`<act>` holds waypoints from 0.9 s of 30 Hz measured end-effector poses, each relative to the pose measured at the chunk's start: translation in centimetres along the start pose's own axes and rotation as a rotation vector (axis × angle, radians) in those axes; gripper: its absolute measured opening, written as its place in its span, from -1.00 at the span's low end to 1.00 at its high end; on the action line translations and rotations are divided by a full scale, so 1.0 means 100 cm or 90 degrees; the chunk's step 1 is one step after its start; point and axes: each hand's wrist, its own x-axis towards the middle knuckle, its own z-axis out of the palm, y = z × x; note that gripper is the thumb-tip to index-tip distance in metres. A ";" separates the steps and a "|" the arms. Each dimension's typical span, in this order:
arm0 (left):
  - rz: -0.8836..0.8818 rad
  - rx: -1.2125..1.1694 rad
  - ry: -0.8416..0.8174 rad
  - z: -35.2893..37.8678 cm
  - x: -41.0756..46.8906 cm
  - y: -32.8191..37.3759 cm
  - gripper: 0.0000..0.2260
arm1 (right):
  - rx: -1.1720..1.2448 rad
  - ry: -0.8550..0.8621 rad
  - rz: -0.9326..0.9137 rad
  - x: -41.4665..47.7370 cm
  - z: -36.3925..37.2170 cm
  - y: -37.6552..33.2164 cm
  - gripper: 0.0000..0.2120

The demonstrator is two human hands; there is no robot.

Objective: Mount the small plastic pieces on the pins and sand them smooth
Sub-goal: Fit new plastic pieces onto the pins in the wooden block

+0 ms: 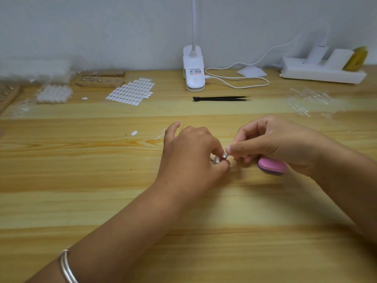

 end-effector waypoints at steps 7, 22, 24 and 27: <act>-0.009 -0.027 -0.001 0.001 0.002 -0.001 -0.94 | -0.051 0.010 -0.001 0.002 -0.001 -0.004 -0.90; -0.010 -0.039 0.005 0.003 0.003 -0.003 -0.93 | -0.073 -0.001 -0.018 -0.001 0.005 -0.007 -0.88; -0.011 -0.038 0.006 0.003 0.003 -0.002 -0.93 | -0.089 0.010 -0.028 -0.002 0.007 -0.006 -0.89; -0.012 -0.039 0.004 0.002 0.002 -0.001 -0.93 | -0.111 0.014 -0.030 -0.003 0.008 -0.005 -0.89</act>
